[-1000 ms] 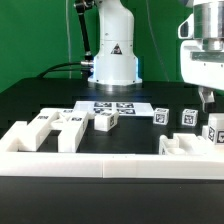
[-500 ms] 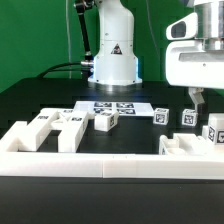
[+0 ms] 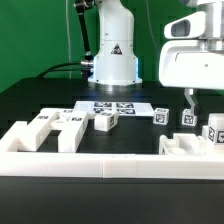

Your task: Assemble chair

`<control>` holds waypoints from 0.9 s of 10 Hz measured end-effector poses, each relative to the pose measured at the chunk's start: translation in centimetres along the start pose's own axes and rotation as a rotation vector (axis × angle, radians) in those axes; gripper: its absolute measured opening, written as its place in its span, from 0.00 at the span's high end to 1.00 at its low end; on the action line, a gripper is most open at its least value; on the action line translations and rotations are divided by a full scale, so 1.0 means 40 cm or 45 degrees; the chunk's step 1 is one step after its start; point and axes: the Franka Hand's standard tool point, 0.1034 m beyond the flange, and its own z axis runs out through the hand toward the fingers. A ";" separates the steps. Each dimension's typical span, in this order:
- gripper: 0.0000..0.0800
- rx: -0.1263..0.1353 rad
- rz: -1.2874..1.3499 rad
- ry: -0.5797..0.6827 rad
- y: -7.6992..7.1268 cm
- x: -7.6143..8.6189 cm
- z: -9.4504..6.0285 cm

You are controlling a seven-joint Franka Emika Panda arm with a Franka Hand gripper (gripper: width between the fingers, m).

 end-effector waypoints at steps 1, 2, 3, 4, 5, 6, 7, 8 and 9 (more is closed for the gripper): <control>0.19 -0.002 -0.128 0.001 0.000 0.001 0.002; 0.19 -0.004 -0.258 0.002 0.002 0.000 0.011; 0.19 -0.007 -0.393 -0.001 0.005 0.002 0.018; 0.19 -0.007 -0.417 0.000 0.005 0.007 0.017; 0.19 -0.009 -0.467 0.001 0.003 0.007 0.019; 0.19 -0.012 -0.483 0.000 -0.002 0.004 0.023; 0.19 -0.017 -0.522 0.005 -0.004 0.007 0.019; 0.19 -0.021 -0.545 0.005 -0.003 0.012 0.014; 0.19 -0.021 -0.542 0.006 -0.001 0.014 0.013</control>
Offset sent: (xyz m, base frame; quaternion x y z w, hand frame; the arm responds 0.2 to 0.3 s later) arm 0.0073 0.0047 0.0020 0.0215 -0.0196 -0.1157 0.9929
